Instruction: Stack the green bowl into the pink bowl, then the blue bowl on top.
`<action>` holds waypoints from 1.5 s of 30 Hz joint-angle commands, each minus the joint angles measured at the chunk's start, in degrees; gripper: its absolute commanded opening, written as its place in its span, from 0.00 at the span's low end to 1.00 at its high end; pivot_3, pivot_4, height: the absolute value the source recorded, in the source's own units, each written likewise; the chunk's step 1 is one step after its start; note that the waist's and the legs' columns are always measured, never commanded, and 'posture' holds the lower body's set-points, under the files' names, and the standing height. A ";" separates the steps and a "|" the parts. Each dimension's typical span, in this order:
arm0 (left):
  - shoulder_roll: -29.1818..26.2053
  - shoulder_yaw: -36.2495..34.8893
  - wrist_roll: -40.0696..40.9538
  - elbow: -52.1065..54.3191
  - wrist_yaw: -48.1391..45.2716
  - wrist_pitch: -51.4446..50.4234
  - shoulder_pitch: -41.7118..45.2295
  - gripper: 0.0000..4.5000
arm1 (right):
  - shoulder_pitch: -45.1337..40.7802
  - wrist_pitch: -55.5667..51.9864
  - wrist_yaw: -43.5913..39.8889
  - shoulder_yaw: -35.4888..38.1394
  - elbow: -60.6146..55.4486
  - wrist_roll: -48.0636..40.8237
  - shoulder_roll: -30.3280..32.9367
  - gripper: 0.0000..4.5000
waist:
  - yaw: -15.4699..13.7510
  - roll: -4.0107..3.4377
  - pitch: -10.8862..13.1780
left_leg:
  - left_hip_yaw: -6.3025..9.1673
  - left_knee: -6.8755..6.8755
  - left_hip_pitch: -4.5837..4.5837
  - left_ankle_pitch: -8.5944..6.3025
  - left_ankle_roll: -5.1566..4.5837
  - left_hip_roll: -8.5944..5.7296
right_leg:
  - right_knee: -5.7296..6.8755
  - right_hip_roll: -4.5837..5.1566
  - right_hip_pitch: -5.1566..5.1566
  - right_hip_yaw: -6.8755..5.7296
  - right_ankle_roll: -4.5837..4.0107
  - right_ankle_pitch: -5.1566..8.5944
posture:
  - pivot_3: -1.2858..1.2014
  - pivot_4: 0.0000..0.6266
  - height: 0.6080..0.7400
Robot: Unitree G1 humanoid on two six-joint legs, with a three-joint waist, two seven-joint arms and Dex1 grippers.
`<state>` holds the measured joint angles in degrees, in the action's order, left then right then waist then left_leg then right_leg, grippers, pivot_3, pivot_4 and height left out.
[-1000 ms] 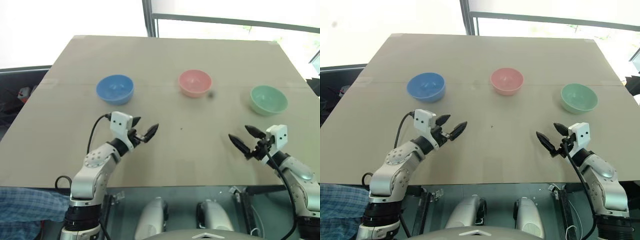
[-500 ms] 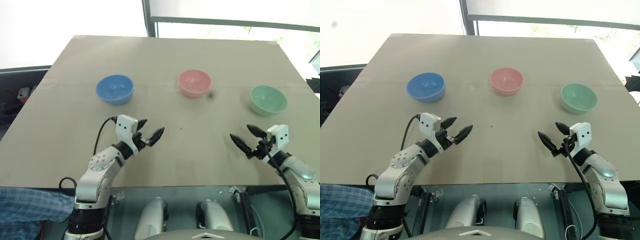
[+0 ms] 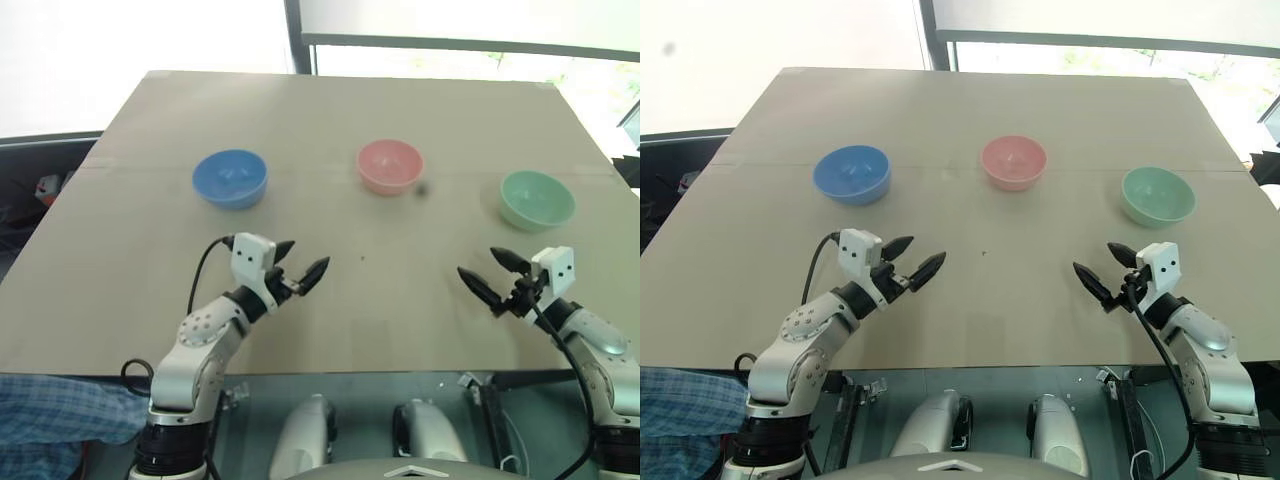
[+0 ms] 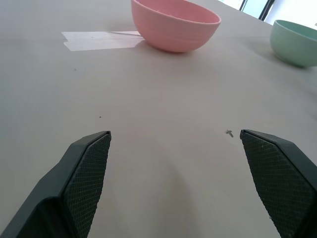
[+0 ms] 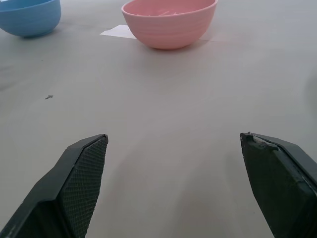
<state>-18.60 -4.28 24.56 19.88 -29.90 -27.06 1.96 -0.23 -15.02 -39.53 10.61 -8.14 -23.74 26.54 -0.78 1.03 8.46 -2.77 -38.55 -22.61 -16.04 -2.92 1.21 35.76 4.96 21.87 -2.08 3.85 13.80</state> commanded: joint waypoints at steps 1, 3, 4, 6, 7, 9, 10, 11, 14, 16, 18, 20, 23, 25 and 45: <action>0.19 -2.53 5.48 4.89 -1.23 -0.07 1.17 0.98 | -8.81 -5.70 2.85 -3.52 -2.56 3.70 3.28 1.00 | 0.46 -0.03 0.01 | -0.04 -0.03 0.00 0.00 0.00 0.01 | 0.02 0.00 0.02 0.03 0.00 0.00 | 0.52 0.24 1.00; -0.10 -4.35 8.56 5.47 -1.01 -1.11 1.81 0.98 | -15.04 -7.90 3.04 -6.63 -1.42 5.99 4.30 1.00 | 0.52 -0.01 0.00 | -0.04 -0.06 0.03 0.01 0.00 0.01 | 0.06 0.00 0.02 0.06 -0.01 -0.01 | 0.52 0.24 1.00; -0.29 -5.09 10.06 5.57 -1.14 -1.67 1.91 0.98 | -18.55 -8.33 2.63 -8.27 -0.16 7.21 4.62 1.00 | 0.56 -0.04 -0.01 | -0.02 -0.07 0.05 0.01 0.01 0.04 | 0.07 -0.03 0.01 0.03 -0.01 0.00 | 0.52 0.24 1.00; -0.69 -6.31 12.61 5.74 -1.45 -2.79 1.84 0.98 | -27.22 -6.97 2.47 -12.90 4.51 12.86 5.52 1.00 | 0.72 -0.04 -0.02 | 0.00 -0.05 0.06 0.02 0.03 0.05 | 0.07 -0.07 0.01 0.01 -0.03 0.00 | 0.52 0.24 1.00; -0.84 -6.61 13.54 6.12 -1.55 -3.20 1.71 0.98 | -31.02 -5.18 1.86 -15.34 7.08 15.69 5.91 1.00 | 0.76 -0.04 -0.02 | 0.00 -0.03 0.05 0.02 0.03 0.03 | 0.06 -0.06 0.02 0.02 -0.02 0.00 | 0.52 0.24 1.00; -1.00 -6.94 15.36 7.40 -1.33 -4.00 1.49 0.98 | -37.29 -2.62 0.47 -19.20 12.20 19.62 5.87 1.00 | 0.71 -0.02 -0.01 | -0.02 -0.03 0.01 0.02 0.02 -0.01 | 0.03 -0.05 0.03 0.02 -0.02 0.00 | 0.52 0.24 1.00; -1.01 -7.16 16.16 8.20 -0.91 -4.31 1.26 0.98 | -40.50 -0.83 -0.53 -21.23 15.06 21.50 5.51 1.00 | 0.55 0.00 -0.02 | 0.06 -0.02 -0.06 0.02 0.01 -0.02 | -0.03 -0.04 0.02 -0.06 -0.02 0.00 | 0.52 0.24 1.00; -1.04 -7.37 16.73 8.85 -0.59 -4.54 0.96 0.98 | -42.77 0.45 -1.41 -22.88 17.17 23.01 5.29 1.00 | 0.45 -0.01 -0.01 | 0.06 -0.02 -0.10 0.01 0.01 -0.02 | -0.02 -0.04 0.04 -0.07 -0.01 0.00 | 0.52 0.24 1.00; -0.92 -7.85 17.44 10.46 0.38 -4.36 -0.48 0.98 | -47.46 2.84 -2.89 -26.68 23.70 27.04 4.55 1.00 | 0.22 -0.01 -0.01 | 0.07 0.06 -0.19 0.00 -0.02 -0.03 | -0.02 -0.04 0.06 -0.11 -0.01 -0.01 | 0.52 0.24 1.00; -0.98 -8.10 17.89 11.65 0.80 -4.24 -2.35 0.98 | -49.75 3.55 -5.14 -28.94 28.16 28.55 3.53 1.00 | 0.12 -0.01 -0.01 | 0.05 0.10 -0.21 -0.01 -0.02 -0.05 | -0.06 -0.02 0.07 -0.11 0.00 -0.01 | 0.52 0.24 1.00; -1.00 -8.26 17.86 12.59 1.46 -4.07 -3.84 0.98 | -51.73 5.53 -6.48 -30.70 31.78 30.29 2.67 1.00 | 0.17 -0.02 0.00 | 0.02 0.10 -0.21 0.00 -0.02 -0.04 | -0.08 -0.02 0.07 -0.12 0.00 -0.01 | 0.52 0.24 1.00; -0.79 -8.69 18.05 13.17 2.41 -3.63 -4.69 0.98 | -54.09 6.67 -6.25 -31.39 35.90 31.58 1.11 1.00 | 0.31 -0.04 0.01 | 0.01 0.07 -0.20 0.00 -0.01 -0.03 | -0.05 -0.02 0.07 -0.12 0.00 -0.01 | 0.52 0.24 1.00; -0.96 -8.75 18.01 13.80 3.20 -3.19 -5.99 0.98 | -58.03 9.48 -5.10 -32.35 42.68 33.77 -2.00 1.00 | 0.84 -0.04 0.02 | 0.02 0.02 -0.15 0.04 0.06 -0.03 | -0.08 -0.03 0.07 -0.11 -0.01 -0.01 | 0.52 0.24 1.00; -0.80 -8.33 17.77 14.48 3.46 -2.96 -7.09 0.98 | -61.01 11.81 -4.29 -33.39 47.97 35.65 -4.54 1.00 | 1.44 -0.04 0.02 | 0.02 0.02 -0.09 0.07 0.10 -0.01 | -0.03 -0.04 0.07 -0.11 -0.01 -0.01 | 0.52 0.24 1.00; -1.10 -7.54 16.75 14.89 4.80 -1.25 -8.69 1.00 | -72.02 22.46 2.24 -33.77 74.15 44.32 -13.09 0.09 | 1.98 -0.09 0.05 | 0.05 0.18 -0.11 0.11 0.19 0.00 | 0.04 -0.08 0.10 -0.15 -0.01 0.00 | 0.52 0.24 1.00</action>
<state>-19.45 -11.87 41.61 32.14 -25.14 -29.49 -6.86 -70.23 6.39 -37.44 -24.48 66.48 21.02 13.21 1.20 0.93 8.51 -2.72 -38.37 -22.72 -15.93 -2.73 1.21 35.80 4.88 21.97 -2.22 3.84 13.79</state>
